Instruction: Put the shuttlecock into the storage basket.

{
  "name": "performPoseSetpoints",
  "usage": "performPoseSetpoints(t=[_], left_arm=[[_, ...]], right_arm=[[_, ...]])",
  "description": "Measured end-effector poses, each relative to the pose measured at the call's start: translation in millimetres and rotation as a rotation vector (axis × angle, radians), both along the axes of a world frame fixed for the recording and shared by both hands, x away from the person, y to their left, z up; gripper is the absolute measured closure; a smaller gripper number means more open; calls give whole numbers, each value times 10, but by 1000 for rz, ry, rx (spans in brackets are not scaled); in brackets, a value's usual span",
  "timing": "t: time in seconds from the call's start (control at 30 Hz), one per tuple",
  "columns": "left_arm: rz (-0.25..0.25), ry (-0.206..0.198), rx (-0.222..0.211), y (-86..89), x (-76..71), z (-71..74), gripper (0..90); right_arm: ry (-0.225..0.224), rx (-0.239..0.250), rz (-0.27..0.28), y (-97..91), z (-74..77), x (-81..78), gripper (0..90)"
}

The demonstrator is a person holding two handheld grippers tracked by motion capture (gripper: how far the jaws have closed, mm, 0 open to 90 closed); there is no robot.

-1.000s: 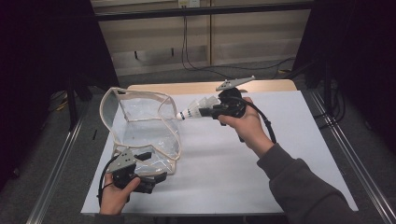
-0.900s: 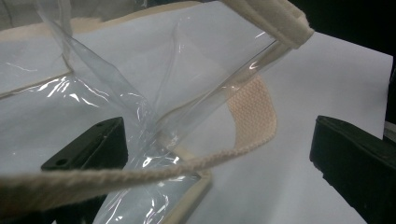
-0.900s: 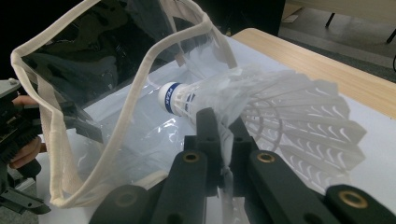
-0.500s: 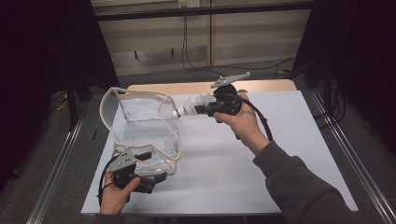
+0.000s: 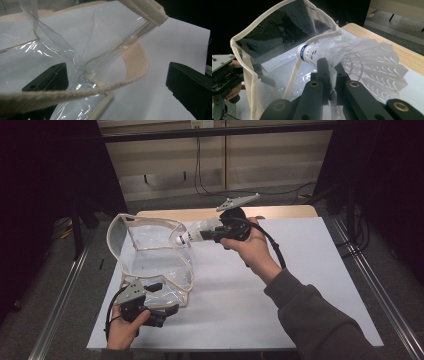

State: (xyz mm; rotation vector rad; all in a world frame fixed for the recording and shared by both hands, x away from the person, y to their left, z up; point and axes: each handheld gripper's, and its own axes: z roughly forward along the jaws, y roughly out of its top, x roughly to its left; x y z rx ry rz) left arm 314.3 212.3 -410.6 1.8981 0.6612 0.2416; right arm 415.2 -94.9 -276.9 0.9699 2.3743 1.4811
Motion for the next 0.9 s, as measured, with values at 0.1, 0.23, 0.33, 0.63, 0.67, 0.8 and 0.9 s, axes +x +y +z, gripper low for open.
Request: performPoseSetpoints(t=[0.1, 0.23, 0.33, 0.63, 0.67, 0.8, 0.9], left_arm=[[-8, -1, 1, 8, 5, 3, 41], [-7, 3, -3, 7, 5, 1, 41], [-9, 2, -4, 9, 6, 1, 41], [-13, 3, -6, 12, 8, 0, 41], [-8, 0, -8, 9, 7, -2, 41], [-8, 1, -7, 9, 7, -2, 41], [-14, 4, -5, 12, 9, 0, 41]], right_arm=[[-2, -1, 4, 37, 13, 2, 882], [-1, 3, 10, 91, 32, 2, 882], [-5, 2, 17, 132, 51, 2, 882], [-13, 8, 34, 250, 102, 3, 882], [-16, 5, 34, 268, 108, 0, 882], [-19, 1, 42, 321, 122, -3, 882], [-17, 2, 47, 357, 129, -6, 882]])
